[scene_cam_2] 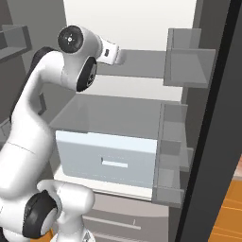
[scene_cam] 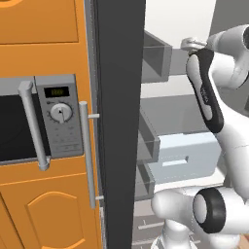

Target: Take the lemon wedge from the fridge and place it on the plate with fish on the dining counter.

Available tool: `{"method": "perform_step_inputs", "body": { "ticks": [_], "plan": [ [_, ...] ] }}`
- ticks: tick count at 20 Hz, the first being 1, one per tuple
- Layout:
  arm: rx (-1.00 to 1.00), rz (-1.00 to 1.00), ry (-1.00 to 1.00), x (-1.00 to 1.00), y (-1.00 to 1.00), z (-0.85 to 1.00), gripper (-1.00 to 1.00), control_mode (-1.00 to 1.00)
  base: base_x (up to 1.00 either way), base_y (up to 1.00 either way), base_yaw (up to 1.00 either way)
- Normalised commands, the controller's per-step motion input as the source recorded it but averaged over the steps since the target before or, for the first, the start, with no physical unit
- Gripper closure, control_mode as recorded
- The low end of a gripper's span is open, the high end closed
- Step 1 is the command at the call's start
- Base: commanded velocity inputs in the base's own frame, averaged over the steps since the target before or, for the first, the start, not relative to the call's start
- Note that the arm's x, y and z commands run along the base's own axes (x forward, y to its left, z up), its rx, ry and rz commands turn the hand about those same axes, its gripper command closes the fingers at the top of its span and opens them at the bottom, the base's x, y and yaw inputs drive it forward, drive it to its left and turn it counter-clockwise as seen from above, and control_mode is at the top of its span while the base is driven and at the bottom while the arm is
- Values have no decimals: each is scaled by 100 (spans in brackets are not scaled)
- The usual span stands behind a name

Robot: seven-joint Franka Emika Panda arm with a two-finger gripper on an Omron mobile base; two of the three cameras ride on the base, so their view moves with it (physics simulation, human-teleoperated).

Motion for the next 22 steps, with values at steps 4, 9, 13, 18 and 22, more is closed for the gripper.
{"method": "perform_step_inputs", "body": {
  "ticks": [4, 9, 13, 18, 22],
  "plan": [
    [10, -3, 0, -100, 9, -26, 100, -100, 0, 0, 0],
    [9, -3, 0, -100, 32, -68, 100, -100, 0, 0, 0],
    [5, 0, 0, -50, 17, -46, 100, 100, -50, 11, 0],
    [0, 0, 0, 0, 0, 0, 100, 100, -100, 6, 7],
    [0, 0, 0, 0, 0, 0, 100, 100, -100, 0, 28]
  ]
}}
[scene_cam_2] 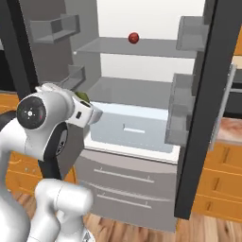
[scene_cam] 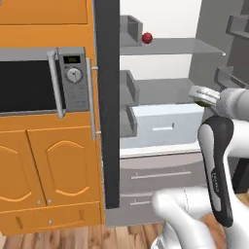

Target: Take the lemon wedge from the fridge and place it on the plate with fish on the dining counter.

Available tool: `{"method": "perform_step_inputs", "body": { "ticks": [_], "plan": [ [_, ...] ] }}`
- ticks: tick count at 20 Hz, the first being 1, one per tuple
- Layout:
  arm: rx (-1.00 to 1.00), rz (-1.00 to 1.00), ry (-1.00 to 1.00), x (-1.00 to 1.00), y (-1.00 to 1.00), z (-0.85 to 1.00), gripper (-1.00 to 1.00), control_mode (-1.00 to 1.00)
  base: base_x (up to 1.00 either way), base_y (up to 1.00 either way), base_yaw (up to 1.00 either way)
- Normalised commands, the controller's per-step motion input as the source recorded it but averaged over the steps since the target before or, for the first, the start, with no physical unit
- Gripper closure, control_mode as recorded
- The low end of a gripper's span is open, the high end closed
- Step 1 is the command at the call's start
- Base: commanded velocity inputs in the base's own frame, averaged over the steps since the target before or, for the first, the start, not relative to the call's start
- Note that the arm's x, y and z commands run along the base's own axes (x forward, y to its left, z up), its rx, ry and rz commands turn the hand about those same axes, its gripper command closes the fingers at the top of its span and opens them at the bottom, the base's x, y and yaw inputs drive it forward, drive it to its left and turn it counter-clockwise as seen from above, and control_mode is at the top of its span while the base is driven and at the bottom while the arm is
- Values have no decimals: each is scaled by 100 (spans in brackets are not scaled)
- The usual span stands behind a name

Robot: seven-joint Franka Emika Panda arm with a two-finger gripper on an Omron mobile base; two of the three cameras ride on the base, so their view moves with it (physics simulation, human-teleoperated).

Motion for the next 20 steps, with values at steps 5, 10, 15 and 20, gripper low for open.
{"method": "perform_step_inputs", "body": {
  "ticks": [5, 10, 15, 20],
  "plan": [
    [0, 0, 0, 0, 0, 0, 100, 100, -59, 0, 69],
    [0, 0, 0, 0, 0, 0, 100, 100, -6, 4, 89],
    [0, 0, 0, 0, 0, 0, 100, 100, 0, 14, 93],
    [0, 0, 0, 0, 0, 0, 100, 100, 0, 16, 95]
  ]
}}
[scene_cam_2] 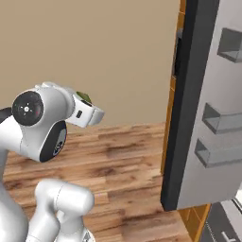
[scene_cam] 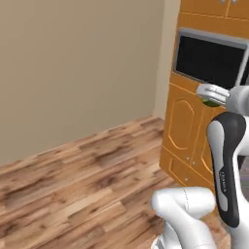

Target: Take the lemon wedge from the fridge and place it on the plate with fish on the dining counter.

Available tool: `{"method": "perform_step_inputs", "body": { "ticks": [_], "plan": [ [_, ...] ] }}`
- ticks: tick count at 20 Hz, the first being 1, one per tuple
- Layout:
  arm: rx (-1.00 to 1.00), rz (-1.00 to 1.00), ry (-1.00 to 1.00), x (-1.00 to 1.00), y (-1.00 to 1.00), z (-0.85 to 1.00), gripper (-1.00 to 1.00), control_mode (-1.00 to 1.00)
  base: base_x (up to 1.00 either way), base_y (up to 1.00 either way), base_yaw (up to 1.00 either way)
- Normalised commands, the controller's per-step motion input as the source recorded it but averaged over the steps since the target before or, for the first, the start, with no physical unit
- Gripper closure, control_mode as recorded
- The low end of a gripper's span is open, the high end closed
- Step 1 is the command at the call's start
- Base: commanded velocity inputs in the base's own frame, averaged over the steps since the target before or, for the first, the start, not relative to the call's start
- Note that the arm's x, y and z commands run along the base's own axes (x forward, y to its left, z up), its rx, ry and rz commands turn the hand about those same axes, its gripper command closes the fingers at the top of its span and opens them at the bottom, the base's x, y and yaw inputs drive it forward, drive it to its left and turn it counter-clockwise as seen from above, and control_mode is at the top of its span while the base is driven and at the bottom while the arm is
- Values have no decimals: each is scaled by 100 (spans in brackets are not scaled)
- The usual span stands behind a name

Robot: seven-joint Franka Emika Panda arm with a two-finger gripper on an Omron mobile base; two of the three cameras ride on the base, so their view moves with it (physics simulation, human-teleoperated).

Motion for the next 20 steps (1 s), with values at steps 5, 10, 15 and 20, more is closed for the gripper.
{"method": "perform_step_inputs", "body": {
  "ticks": [5, 10, 15, 20],
  "plan": [
    [0, 0, 0, 0, 0, 0, 100, 100, 0, 18, 95],
    [0, 0, 0, 0, 0, 0, 100, 100, 0, 18, 95],
    [0, 0, 0, 0, 0, 0, 100, 100, 0, 18, 95],
    [0, 0, 0, 0, 0, 0, 100, 100, 0, 19, 94]
  ]
}}
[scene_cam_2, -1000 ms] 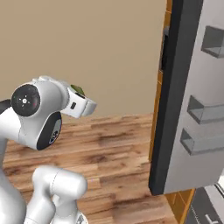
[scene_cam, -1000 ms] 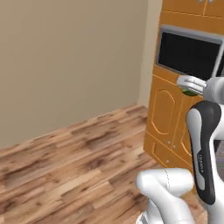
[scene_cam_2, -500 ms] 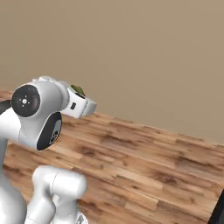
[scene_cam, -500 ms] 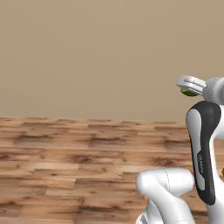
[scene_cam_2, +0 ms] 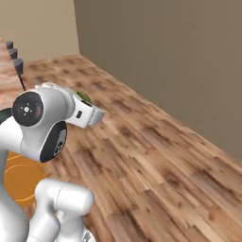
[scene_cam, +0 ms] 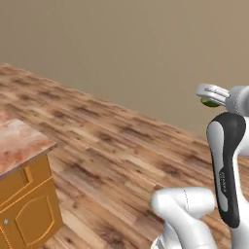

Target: Take the lemon wedge from the fridge and place it on the plate with fish on the dining counter.

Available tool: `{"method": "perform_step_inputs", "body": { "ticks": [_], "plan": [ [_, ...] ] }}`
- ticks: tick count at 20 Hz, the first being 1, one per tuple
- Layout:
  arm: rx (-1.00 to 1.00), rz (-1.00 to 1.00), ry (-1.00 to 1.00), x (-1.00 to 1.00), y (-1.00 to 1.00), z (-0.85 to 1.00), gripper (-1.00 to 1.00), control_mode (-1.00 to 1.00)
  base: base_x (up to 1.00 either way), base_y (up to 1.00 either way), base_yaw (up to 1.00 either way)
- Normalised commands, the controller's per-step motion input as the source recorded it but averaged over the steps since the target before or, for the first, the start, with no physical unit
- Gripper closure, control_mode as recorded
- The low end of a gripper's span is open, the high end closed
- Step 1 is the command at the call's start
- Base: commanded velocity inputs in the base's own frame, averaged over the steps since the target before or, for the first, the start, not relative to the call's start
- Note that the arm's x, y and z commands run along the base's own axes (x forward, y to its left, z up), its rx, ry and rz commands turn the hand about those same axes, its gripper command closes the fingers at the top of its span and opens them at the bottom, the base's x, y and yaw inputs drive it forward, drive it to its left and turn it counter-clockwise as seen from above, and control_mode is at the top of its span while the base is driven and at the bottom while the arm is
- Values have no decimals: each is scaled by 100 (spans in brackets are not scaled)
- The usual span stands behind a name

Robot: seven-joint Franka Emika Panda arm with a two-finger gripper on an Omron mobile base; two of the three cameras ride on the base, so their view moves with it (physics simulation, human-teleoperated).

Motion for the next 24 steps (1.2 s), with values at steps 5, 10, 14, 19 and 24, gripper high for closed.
{"method": "perform_step_inputs", "body": {
  "ticks": [5, 10, 14, 19, 24],
  "plan": [
    [0, 0, 0, 0, 0, 0, 100, 100, 0, 19, 94],
    [0, 0, 0, 0, 0, 0, 100, 100, 5, 37, 86],
    [0, 0, 0, 0, 0, 0, 100, 100, 82, 83, 45],
    [0, 0, 0, 0, 0, 0, 100, 100, 100, 100, 25],
    [0, 0, 0, 0, 0, 0, 100, 100, 96, 100, 17]
  ]
}}
